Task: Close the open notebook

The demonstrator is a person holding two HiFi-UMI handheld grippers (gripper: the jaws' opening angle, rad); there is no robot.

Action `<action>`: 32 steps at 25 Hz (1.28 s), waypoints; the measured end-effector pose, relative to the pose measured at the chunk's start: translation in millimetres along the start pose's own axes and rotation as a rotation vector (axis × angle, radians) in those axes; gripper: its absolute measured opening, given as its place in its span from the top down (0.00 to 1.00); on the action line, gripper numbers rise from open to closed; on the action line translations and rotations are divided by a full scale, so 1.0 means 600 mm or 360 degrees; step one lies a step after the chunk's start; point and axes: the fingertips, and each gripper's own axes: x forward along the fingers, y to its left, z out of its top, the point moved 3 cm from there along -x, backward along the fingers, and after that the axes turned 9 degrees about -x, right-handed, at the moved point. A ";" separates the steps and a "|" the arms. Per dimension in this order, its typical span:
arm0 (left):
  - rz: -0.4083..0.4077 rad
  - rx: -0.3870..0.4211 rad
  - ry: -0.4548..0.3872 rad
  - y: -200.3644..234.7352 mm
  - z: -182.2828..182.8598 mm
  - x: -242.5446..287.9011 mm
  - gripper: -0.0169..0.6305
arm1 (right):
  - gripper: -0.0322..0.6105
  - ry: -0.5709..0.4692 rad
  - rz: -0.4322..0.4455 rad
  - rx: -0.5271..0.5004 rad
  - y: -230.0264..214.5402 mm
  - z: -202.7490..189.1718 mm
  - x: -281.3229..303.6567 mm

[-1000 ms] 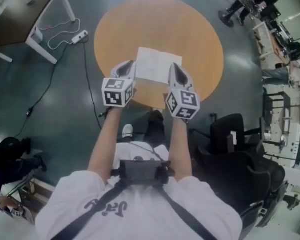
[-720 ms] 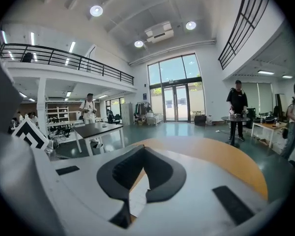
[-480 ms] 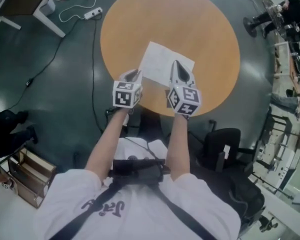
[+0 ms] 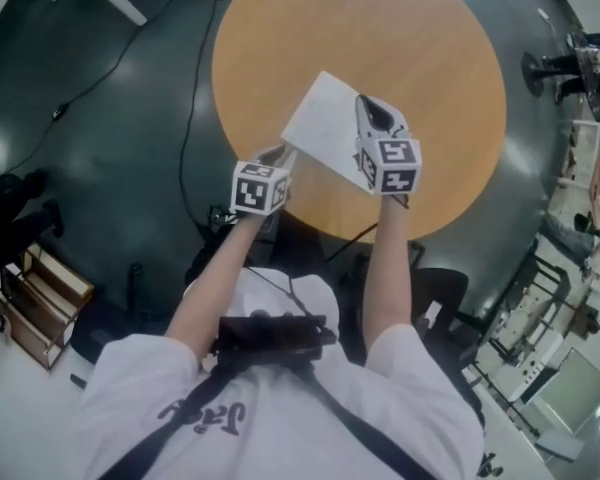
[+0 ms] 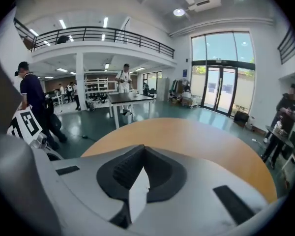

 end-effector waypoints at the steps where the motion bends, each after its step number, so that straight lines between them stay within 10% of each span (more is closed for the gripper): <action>1: -0.0001 -0.0044 0.0010 0.003 -0.005 0.004 0.85 | 0.91 0.0030 0.0049 -0.0049 -0.003 -0.005 0.015; 13: -0.0182 -0.0623 0.0091 0.010 -0.048 0.036 0.68 | 0.91 0.0354 0.0481 -0.0266 -0.027 -0.091 0.150; 18: -0.0227 -0.0829 0.0075 0.012 -0.060 0.045 0.68 | 0.72 0.0480 0.0642 -0.0336 -0.022 -0.117 0.194; 32: -0.0232 -0.1005 0.0056 0.011 -0.077 0.068 0.68 | 0.63 0.0761 0.0917 -0.0359 -0.014 -0.178 0.254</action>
